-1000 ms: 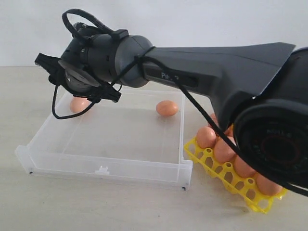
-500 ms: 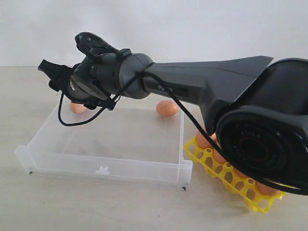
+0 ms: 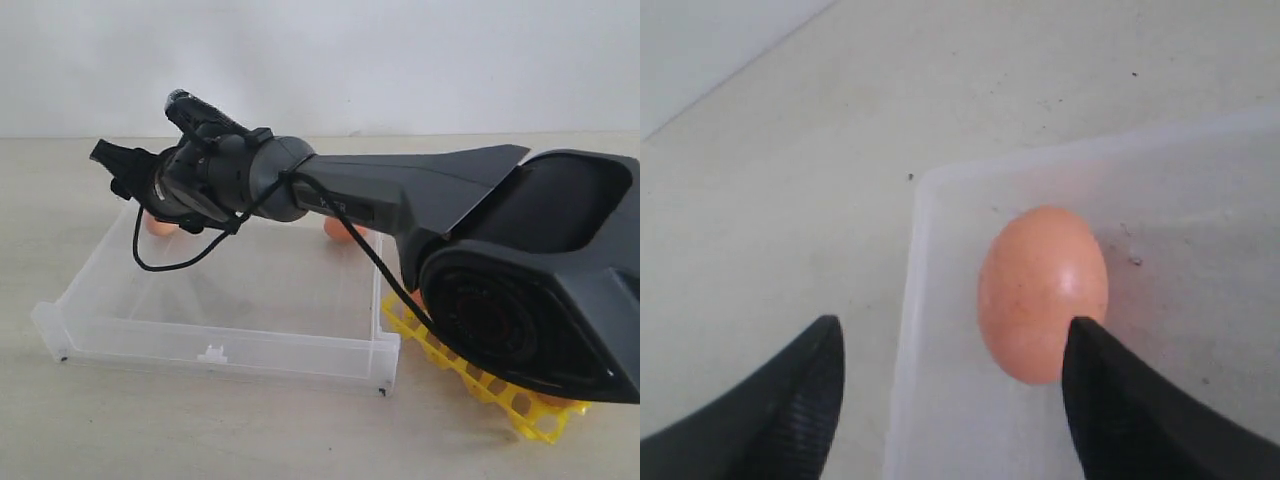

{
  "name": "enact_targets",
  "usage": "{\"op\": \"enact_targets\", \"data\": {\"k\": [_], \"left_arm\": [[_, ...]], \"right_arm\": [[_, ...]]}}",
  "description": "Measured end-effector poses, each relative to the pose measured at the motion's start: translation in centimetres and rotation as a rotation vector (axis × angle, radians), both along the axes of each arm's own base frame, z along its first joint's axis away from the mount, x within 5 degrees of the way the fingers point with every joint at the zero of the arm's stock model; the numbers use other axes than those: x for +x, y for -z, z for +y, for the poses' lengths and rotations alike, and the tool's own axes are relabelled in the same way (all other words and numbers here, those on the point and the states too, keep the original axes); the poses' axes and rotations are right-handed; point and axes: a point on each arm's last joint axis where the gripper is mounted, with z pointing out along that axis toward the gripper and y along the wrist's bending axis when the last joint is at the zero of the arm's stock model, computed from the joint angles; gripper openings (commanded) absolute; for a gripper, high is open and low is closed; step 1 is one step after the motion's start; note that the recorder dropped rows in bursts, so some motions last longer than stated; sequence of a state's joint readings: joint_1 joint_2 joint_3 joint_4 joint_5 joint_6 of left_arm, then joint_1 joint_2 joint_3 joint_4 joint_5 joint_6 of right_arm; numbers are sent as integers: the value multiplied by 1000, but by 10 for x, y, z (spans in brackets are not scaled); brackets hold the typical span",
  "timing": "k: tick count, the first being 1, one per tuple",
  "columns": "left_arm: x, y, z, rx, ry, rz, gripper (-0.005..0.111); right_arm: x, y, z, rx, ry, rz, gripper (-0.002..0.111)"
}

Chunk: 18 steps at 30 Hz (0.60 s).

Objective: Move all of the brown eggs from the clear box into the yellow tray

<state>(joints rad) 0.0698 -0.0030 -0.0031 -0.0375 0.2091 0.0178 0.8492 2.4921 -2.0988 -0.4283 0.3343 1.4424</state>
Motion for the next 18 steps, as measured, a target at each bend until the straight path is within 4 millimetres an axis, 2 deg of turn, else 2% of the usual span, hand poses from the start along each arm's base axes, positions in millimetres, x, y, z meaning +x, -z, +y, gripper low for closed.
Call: {"op": "enact_targets", "data": {"k": [6, 10, 18], "left_arm": [[0, 0, 0, 0, 0, 0, -4], [0, 0, 0, 0, 0, 0, -4], [0, 0, 0, 0, 0, 0, -4]], "right_arm": [[7, -1, 6, -6, 2, -19, 61], [8, 6, 4, -49, 4, 24, 61], [9, 6, 3, -63, -12, 32, 61]]}}
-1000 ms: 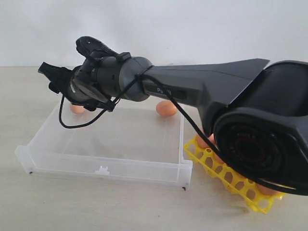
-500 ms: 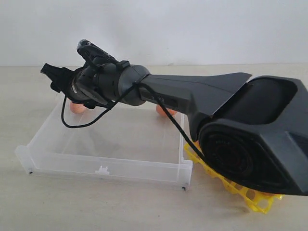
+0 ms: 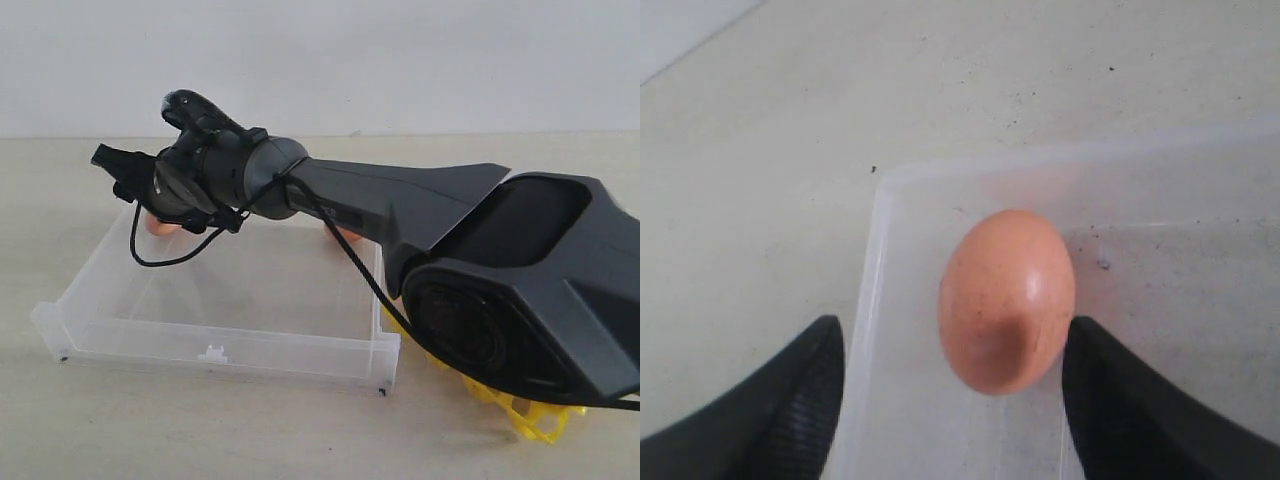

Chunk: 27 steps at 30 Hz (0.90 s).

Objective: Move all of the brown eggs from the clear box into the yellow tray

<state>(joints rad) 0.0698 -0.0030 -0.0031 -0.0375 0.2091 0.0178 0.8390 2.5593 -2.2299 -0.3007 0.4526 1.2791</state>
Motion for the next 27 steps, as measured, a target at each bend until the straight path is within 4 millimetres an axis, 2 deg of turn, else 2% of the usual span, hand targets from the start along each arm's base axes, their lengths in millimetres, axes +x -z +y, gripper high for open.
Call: {"op": "enact_targets", "data": {"k": [14, 21, 27], "left_arm": [[0, 0, 0, 0, 0, 0, -4], [0, 0, 0, 0, 0, 0, -4], [0, 0, 0, 0, 0, 0, -4]], "right_arm": [[6, 7, 0, 20, -18, -28, 61], [6, 23, 1, 15, -27, -13, 61], [6, 25, 1, 8, -33, -15, 61]]}}
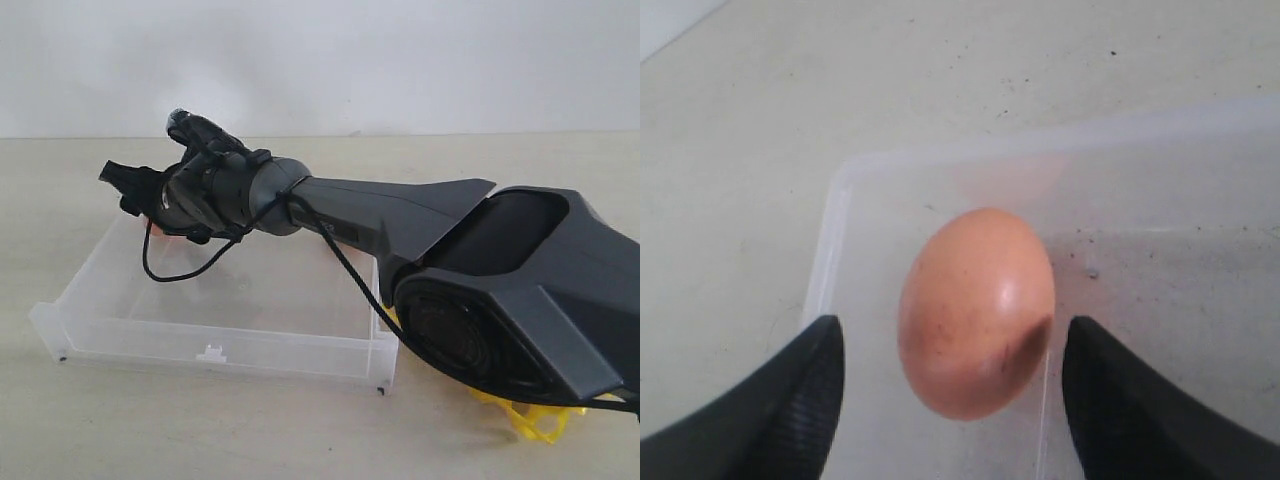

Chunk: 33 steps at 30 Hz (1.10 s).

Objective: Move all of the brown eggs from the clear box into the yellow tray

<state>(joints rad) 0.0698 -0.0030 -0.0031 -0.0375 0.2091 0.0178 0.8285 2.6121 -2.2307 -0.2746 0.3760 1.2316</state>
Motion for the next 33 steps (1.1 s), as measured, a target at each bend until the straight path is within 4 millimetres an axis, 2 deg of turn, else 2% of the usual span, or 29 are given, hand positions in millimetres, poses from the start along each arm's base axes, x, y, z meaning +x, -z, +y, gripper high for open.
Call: {"op": "enact_targets", "data": {"k": [4, 8, 13, 22, 24, 29, 31, 33], "left_arm": [[0, 0, 0, 0, 0, 0, -4], [0, 0, 0, 0, 0, 0, -4], [0, 0, 0, 0, 0, 0, -4], [0, 0, 0, 0, 0, 0, -4], [0, 0, 0, 0, 0, 0, -4], [0, 0, 0, 0, 0, 0, -4], [0, 0, 0, 0, 0, 0, -4], [0, 0, 0, 0, 0, 0, -4]], "right_arm": [[0, 0, 0, 0, 0, 0, 56], [0, 0, 0, 0, 0, 0, 26], [0, 0, 0, 0, 0, 0, 0], [0, -1, 0, 1, -5, -7, 2], [0, -4, 0, -12, -21, -23, 9], [1, -23, 2, 4, -67, -101, 48], [1, -28, 3, 15, -72, -115, 57], [1, -30, 3, 16, -75, -121, 57]]}}
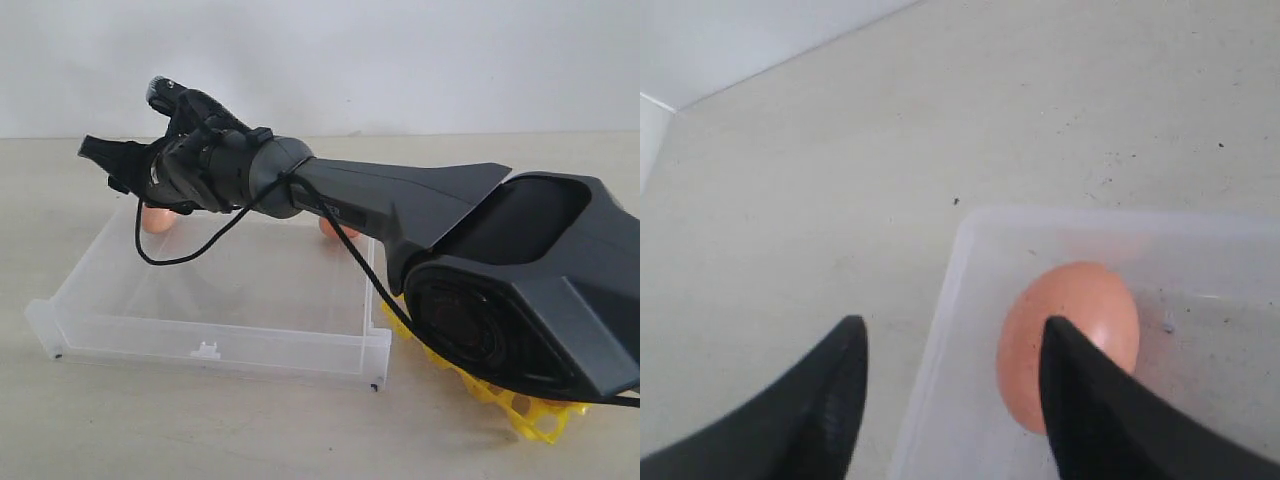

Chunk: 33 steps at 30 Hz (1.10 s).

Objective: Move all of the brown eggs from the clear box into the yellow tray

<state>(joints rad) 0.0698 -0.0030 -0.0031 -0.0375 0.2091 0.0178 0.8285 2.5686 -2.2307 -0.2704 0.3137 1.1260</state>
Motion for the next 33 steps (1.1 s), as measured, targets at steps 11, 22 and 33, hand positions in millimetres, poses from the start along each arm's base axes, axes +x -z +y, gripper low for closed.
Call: {"op": "enact_targets", "data": {"k": [11, 22, 33], "left_arm": [[0, 0, 0, 0, 0, 0, -4], [0, 0, 0, 0, 0, 0, -4], [0, 0, 0, 0, 0, 0, -4]], "right_arm": [[0, 2, -1, -19, 7, 17, 57], [-1, 3, -2, -12, 22, 37, 57], [-3, 11, -1, 49, 96, 128, 57]]}}
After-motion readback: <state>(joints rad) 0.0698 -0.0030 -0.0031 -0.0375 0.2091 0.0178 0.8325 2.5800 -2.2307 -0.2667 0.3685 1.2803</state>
